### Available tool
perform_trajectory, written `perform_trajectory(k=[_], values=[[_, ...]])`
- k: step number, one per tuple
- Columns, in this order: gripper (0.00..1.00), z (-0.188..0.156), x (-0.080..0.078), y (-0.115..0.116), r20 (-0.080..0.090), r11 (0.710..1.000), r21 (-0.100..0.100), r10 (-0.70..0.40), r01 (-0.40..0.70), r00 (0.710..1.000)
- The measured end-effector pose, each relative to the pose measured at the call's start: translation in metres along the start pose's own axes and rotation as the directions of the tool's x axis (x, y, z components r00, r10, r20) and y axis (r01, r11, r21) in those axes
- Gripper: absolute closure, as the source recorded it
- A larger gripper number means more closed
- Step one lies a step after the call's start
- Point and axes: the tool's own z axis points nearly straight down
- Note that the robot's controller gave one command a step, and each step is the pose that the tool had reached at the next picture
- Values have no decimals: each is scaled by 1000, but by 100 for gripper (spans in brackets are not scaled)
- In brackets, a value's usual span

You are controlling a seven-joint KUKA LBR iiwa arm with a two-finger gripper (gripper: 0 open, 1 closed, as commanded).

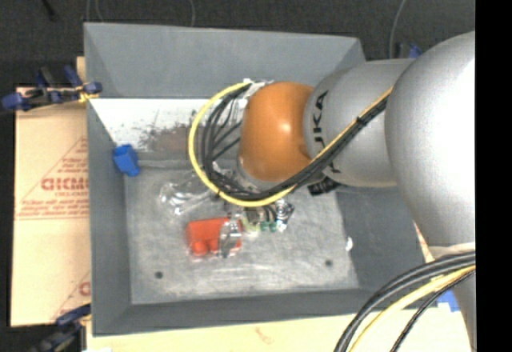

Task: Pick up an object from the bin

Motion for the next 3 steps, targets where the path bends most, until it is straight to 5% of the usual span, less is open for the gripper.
perform_trajectory(k=[1,2,3], values=[[100,-1,-1,0,2,1000,0,2,-2,1000],[0,0,0,0,0,1000,-1,3,-3,1000],[100,-1,-1,0,3,1000,-1,4,-4,1000]])
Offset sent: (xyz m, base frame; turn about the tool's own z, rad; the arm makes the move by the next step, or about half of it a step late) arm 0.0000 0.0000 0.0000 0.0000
